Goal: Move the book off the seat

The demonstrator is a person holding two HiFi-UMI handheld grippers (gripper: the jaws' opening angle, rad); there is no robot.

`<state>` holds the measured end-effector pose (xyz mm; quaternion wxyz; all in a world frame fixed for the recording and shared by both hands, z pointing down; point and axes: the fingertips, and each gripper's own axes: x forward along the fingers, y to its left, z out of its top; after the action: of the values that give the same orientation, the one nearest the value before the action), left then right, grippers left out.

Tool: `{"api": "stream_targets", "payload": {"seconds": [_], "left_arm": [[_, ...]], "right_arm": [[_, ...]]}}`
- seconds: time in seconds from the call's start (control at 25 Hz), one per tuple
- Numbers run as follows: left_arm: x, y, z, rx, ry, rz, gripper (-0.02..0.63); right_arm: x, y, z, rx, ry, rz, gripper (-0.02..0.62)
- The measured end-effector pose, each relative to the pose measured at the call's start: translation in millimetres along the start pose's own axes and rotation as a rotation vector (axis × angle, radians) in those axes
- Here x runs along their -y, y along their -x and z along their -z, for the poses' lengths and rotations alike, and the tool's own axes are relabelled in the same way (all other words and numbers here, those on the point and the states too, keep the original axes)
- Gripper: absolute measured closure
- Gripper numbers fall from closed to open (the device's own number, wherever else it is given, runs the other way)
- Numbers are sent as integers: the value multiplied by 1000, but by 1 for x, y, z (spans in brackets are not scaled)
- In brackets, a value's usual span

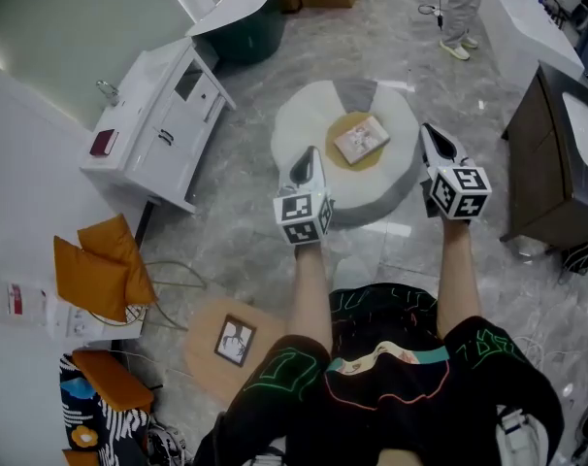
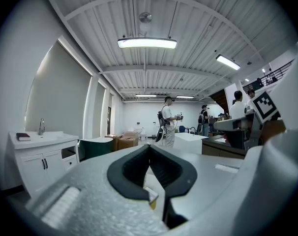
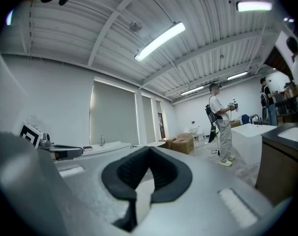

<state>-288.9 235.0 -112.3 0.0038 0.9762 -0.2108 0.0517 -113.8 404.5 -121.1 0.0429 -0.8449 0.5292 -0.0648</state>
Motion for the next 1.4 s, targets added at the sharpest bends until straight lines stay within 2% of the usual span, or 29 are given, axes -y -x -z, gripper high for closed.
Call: {"api": "stream_targets", "payload": {"seconds": [0.2,0.52,0.76,0.92,1.04,1.2,1.32,1.4], "left_arm": [[-22,-13,22,-30,42,-23,595],[-41,-86,58,-100,82,3,595],[-52,-133,111,-224,160,27,595],[-64,-158,159,-296,257,1,595],[-79,-183,186,-332,318,-27,595],[-111,-207,214,-375,385,-63,595],[-123,-228,231,-401,411,-51,595],[-122,-239,244,-423,432,-34,595]], "right_arm": [[-12,-29,23,-49,6,-38,592],[22,-95,53,-116,-42,3,592],[21,-139,119,-281,-80,-11,592],[27,-173,159,-401,-55,-34,592],[35,-210,171,-450,-34,-48,592],[20,-260,189,-513,-8,-92,592],[12,-292,203,-559,10,-127,592],[17,-301,212,-590,12,-114,592]]}}
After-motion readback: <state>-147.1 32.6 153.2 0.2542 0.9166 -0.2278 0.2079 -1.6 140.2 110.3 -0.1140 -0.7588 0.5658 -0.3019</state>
